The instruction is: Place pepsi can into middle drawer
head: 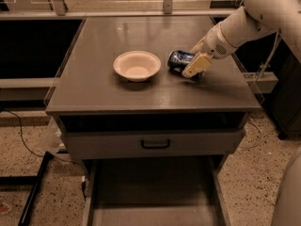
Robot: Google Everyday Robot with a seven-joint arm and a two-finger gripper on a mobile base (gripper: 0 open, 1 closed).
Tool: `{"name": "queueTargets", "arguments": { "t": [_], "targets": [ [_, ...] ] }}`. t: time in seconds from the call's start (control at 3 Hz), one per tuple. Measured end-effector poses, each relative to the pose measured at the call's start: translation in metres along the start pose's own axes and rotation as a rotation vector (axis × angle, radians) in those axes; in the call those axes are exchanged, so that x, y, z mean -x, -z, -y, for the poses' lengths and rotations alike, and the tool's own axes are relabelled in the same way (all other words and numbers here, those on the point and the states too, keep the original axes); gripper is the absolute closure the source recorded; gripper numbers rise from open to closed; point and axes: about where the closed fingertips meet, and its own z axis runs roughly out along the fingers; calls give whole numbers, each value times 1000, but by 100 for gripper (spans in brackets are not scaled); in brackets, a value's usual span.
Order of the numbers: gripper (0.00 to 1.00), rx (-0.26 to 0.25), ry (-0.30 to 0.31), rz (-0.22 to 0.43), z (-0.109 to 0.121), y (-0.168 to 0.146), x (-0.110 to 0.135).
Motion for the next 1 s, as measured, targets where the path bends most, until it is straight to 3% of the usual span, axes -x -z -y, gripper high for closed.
{"name": "queueTargets", "arguments": {
  "t": [0.67, 1.0],
  "targets": [
    [88, 0, 0, 0, 0, 0, 0],
    [100, 0, 0, 0, 0, 0, 0]
  ]
}}
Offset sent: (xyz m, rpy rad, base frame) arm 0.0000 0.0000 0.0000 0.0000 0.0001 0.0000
